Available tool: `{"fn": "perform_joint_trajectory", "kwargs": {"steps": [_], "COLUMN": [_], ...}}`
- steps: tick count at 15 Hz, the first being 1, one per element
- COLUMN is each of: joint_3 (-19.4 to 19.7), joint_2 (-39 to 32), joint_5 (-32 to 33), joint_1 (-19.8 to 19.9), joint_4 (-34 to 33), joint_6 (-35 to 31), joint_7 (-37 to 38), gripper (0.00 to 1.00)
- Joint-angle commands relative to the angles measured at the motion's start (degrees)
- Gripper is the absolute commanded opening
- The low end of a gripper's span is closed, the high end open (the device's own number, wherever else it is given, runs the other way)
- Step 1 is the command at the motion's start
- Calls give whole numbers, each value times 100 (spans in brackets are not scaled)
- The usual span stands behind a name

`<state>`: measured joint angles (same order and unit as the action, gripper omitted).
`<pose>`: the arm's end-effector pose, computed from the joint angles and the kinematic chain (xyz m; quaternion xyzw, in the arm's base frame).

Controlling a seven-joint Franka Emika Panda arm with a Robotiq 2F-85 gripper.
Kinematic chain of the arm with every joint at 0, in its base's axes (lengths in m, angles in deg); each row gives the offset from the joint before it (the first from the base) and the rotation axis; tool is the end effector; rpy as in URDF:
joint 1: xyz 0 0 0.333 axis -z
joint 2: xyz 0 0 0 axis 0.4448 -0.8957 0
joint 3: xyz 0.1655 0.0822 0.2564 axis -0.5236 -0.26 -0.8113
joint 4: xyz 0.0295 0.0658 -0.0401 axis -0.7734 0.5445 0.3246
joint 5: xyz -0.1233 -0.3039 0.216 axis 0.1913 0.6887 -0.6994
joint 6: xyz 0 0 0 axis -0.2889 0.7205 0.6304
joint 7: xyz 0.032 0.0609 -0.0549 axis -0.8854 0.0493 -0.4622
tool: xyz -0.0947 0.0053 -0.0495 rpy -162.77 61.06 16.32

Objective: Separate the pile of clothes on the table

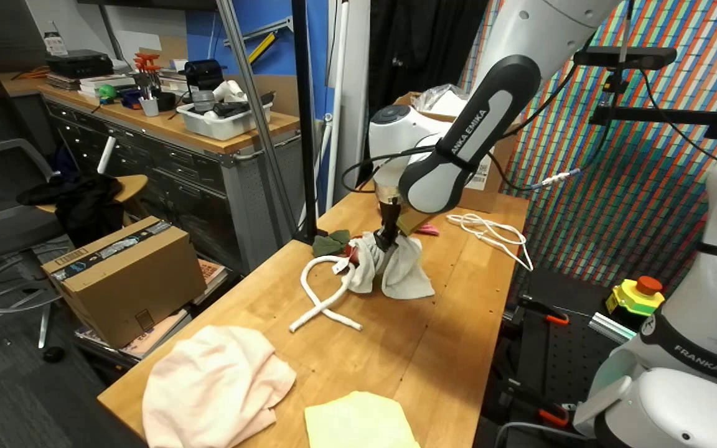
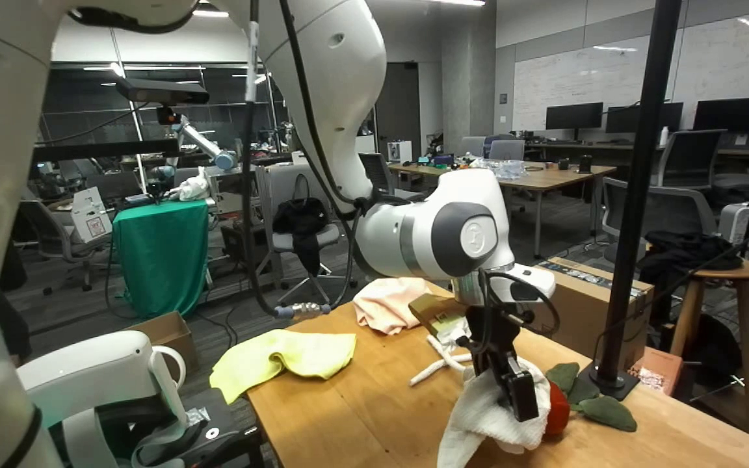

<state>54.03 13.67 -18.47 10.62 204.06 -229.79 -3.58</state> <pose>0.5283 -0.0406 0.1914 0.9741 -0.1820 0.0171 0.1335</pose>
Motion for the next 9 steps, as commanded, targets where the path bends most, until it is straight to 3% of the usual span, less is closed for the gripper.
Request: {"fn": "perform_joint_trajectory", "kwargs": {"steps": [1,6,9], "joint_3": [-149,-552,-942], "joint_2": [625,1127,1475], "joint_5": [14,-316,-833], "joint_1": [356,852,1185], "joint_4": [203,234,354], "joint_6": [30,483,894], "joint_7": [180,-111,-720], "gripper": [2,0,0]}}
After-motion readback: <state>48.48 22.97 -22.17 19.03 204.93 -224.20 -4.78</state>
